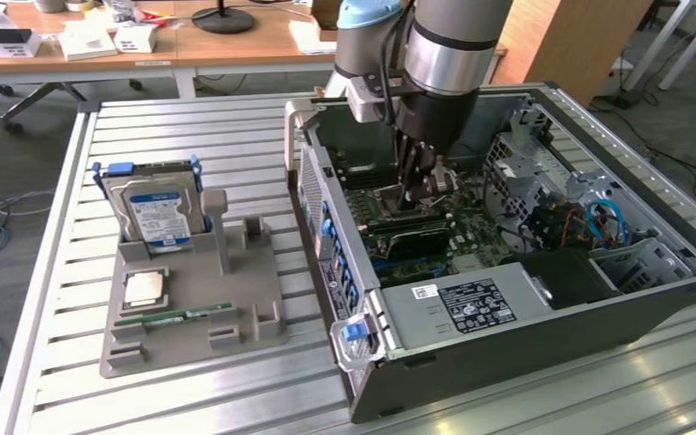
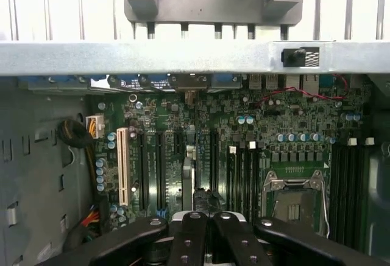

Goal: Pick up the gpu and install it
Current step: 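Press down on the gpu until it lock into place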

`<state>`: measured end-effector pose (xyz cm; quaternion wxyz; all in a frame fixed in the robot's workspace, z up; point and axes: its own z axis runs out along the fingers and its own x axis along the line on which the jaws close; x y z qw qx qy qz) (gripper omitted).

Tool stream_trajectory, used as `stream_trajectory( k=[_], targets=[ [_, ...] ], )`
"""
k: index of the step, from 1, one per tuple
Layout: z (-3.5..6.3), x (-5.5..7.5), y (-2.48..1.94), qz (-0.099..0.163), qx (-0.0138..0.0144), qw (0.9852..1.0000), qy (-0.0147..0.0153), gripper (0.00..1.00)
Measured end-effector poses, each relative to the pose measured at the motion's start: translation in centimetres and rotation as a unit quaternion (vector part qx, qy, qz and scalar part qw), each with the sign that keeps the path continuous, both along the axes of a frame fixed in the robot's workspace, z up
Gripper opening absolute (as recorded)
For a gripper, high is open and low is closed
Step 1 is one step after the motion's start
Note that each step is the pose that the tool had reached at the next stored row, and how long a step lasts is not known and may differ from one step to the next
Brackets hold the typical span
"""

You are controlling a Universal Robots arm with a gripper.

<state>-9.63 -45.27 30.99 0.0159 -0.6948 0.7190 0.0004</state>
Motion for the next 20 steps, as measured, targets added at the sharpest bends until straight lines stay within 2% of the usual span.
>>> stream_trajectory(
  k=[20],
  targets=[
    [0.02, 0.46, 0.00, 0.000, 0.0000, 1.0000, 0.0000, 0.11]
  ],
)
